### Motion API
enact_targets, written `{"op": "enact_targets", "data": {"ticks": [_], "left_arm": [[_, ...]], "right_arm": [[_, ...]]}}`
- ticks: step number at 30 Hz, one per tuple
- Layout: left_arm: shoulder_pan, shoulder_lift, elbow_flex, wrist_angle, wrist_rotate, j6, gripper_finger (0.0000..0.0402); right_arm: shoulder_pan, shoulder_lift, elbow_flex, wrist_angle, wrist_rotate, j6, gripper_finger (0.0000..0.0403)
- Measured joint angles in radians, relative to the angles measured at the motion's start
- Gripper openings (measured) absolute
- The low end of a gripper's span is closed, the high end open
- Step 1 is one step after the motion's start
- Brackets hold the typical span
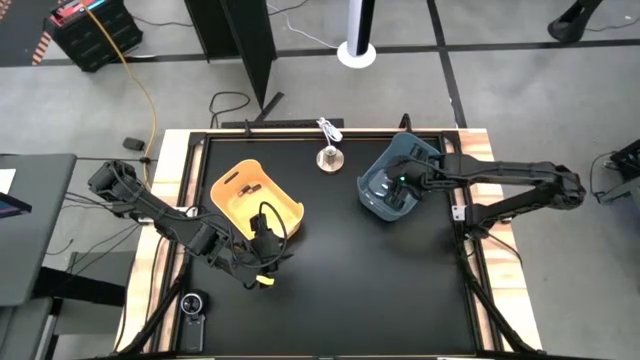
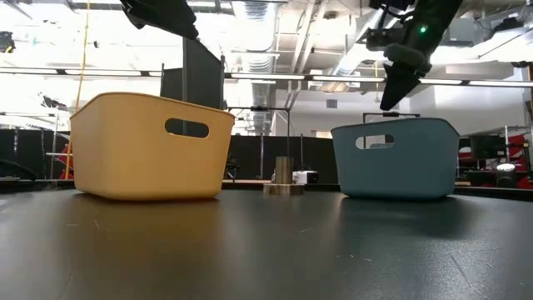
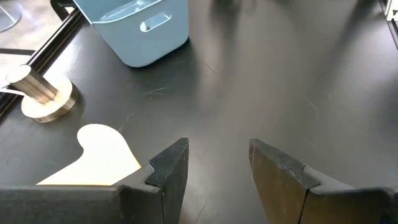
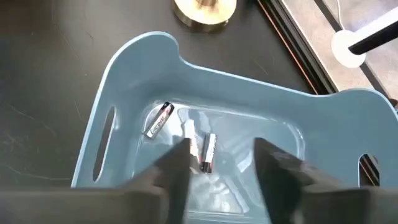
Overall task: Sort batteries
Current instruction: Return to Home Position
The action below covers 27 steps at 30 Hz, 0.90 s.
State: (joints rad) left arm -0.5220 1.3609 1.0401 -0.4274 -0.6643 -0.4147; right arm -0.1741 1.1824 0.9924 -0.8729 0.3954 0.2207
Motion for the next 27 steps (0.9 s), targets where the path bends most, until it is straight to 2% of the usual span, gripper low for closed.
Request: {"op": "enact_targets", "data": {"ticks": [3,5,10,15,19,23,27], "left_arm": [[0.0,0.0,0.0,0.0,-0.001,0.004,0.0164],[0.0,0.0,0.0,0.0,-0.004,0.01,0.0164],[-0.015,-0.001,0.0,-0.001,-0.057,0.028,0.0164],[-0.055,-0.004,0.0,0.006,-0.133,0.033,0.0164],[-0.087,-0.011,0.0,0.062,-0.153,0.079,0.0161],[-0.1,-0.008,-0.005,0.193,-0.117,0.175,0.0131],[-0.08,-0.005,-0.078,0.424,-0.015,0.286,0.0079]], "right_arm": [[0.006,-0.005,0.0,0.025,0.0,0.0,0.0242],[0.023,-0.02,0.0,0.051,0.001,0.0,0.0264],[0.126,-0.087,0.0,0.149,0.004,-0.015,0.0261],[0.321,-0.172,-0.032,0.308,0.092,-0.061,0.0196],[0.477,-0.249,-0.167,0.57,0.136,-0.145,0.0112],[0.596,-0.304,-0.318,0.819,0.141,-0.232,0.0022],[0.687,-0.322,-0.44,1.025,0.142,-0.303,0.0012]]}}
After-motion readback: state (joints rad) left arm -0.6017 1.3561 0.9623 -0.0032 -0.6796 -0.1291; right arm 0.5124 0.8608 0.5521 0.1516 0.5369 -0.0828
